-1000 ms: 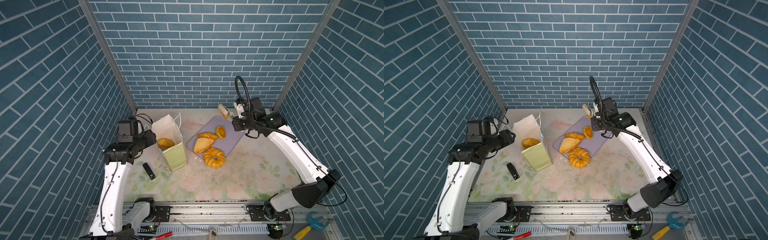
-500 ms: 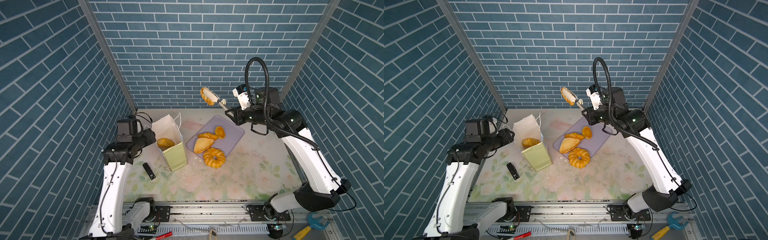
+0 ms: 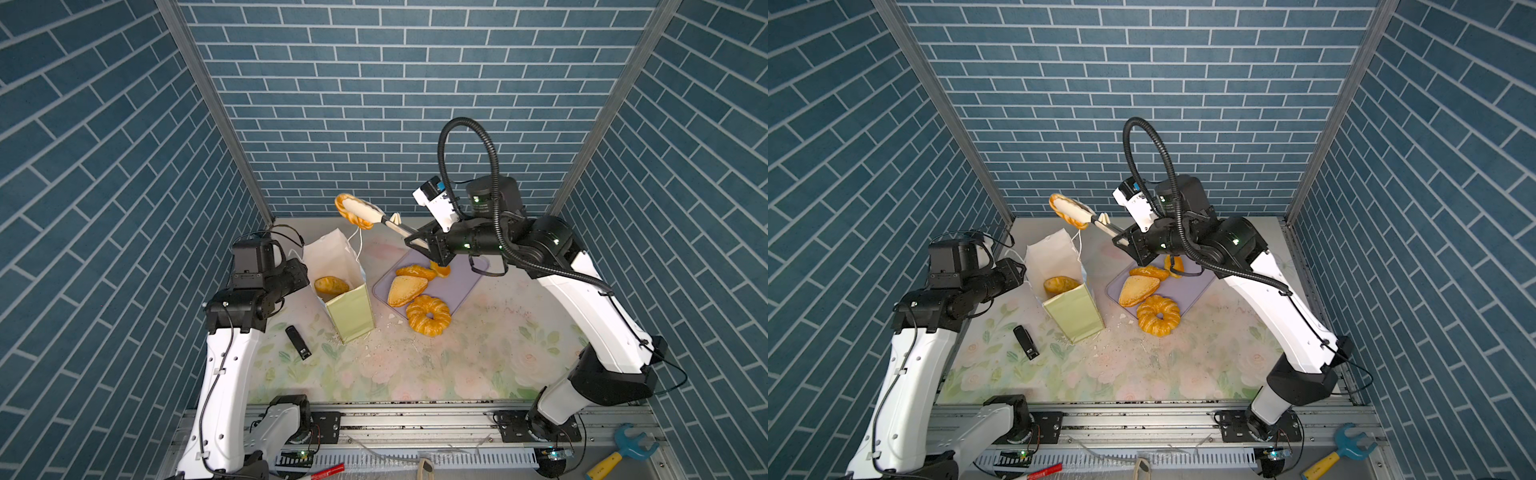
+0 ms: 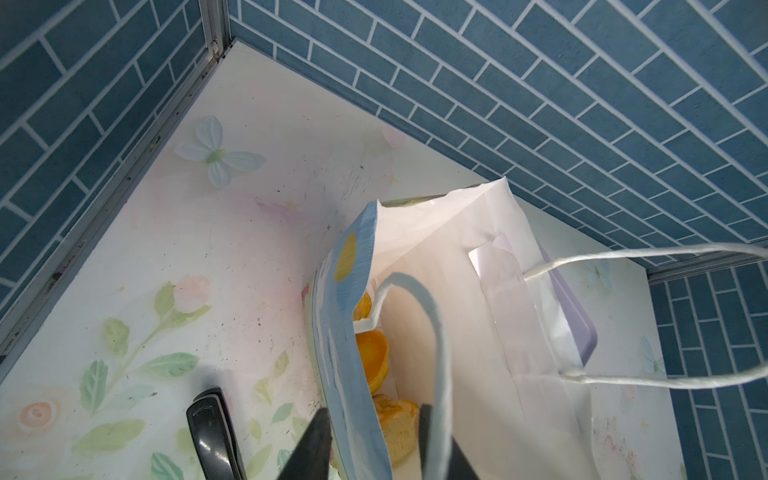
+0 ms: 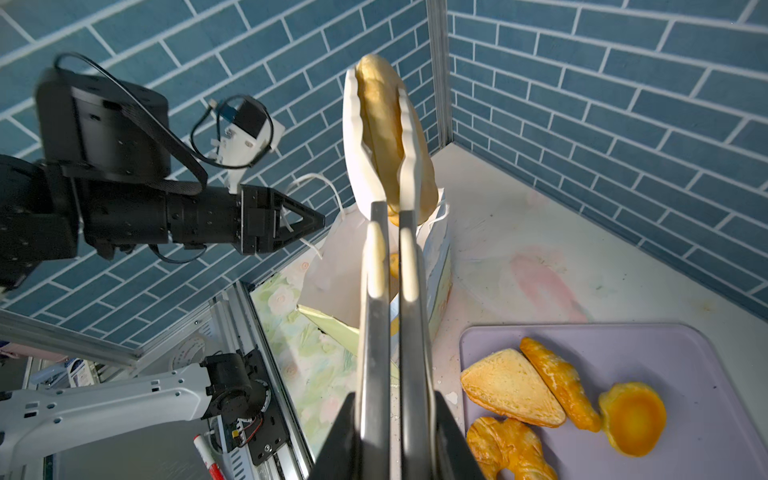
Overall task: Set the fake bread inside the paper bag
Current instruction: 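Lift the long pale bun and carry it over the bag mouth with the right gripper, then open the tongs with the right gripper to drop the bun into the bag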
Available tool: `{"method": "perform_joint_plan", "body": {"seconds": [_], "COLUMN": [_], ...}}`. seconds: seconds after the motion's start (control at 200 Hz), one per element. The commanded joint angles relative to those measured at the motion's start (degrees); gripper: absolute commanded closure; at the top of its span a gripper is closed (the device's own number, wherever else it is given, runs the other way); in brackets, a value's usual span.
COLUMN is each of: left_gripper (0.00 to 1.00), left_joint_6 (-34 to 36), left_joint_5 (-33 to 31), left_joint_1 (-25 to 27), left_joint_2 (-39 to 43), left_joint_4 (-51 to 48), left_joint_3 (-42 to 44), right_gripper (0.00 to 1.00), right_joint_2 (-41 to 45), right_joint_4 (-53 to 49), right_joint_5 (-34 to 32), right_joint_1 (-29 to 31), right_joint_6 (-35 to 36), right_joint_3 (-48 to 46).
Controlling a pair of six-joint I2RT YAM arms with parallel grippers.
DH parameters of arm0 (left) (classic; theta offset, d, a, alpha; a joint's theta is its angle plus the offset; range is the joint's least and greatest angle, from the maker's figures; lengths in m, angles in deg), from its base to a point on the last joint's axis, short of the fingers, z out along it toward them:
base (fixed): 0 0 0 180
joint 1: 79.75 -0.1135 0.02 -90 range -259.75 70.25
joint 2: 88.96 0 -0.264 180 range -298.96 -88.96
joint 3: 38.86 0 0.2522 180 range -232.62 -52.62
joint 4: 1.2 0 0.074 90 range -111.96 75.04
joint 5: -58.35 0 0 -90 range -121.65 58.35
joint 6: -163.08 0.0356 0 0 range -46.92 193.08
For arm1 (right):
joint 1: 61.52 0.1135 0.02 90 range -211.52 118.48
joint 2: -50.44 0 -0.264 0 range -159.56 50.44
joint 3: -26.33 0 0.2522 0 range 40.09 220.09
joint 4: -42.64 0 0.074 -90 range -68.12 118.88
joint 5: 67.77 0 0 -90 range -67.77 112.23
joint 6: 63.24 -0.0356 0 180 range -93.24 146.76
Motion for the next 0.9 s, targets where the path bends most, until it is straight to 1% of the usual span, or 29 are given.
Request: {"method": "perform_joint_plan", "body": {"seconds": [0.0,0.17,0.425,0.495,0.63,0.75,0.815,0.895], "left_gripper": [0.66,0.71,0.81,0.82,0.84,0.84,0.84,0.84], "left_joint_6": [-0.2,-0.6,-2.1,-2.3,-2.3,-2.4,-2.8,-3.8], "left_joint_5": [0.1,0.2,1.4,1.5,1.6,1.6,1.8,2.9], "left_joint_1": [0.1,0.1,0.1,0.1,0.1,0.1,0.1,0.1], "left_joint_2": [1.2,1.7,2.3,2.4,2.3,2.1,2.1,2.2], "left_joint_4": [0.2,0.5,1.2,1.2,1.3,1.2,1.2,2.2], "left_joint_3": [1.4,2.5,2.5,2.7,2.8,2.7,2.7,3.4], "right_gripper": [0.88,0.88,0.85,0.81,0.71,0.66,0.61,0.59], "right_joint_2": [-1.3,-3.0,-3.4,-3.1,-3.5,-4.2,-4.4,-4.2], "right_joint_4": [0.5,2.3,3.9,4.7,4.9,4.4,3.5,2.9], "right_joint_5": [2.2,4.7,3.2,3.0,3.3,2.5,1.3,0.2], "right_joint_1": [2.3,3.9,4.5,4.6,4.7,4.8,5.0,5.2], "right_joint_6": [0.7,-0.8,-1.6,-1.9,-1.8,-1.5,-1.6,-1.5], "right_joint_3": [0.0,-2.4,-9.4,-11.0,-12.6,-11.6,-10.0,-8.4]}}
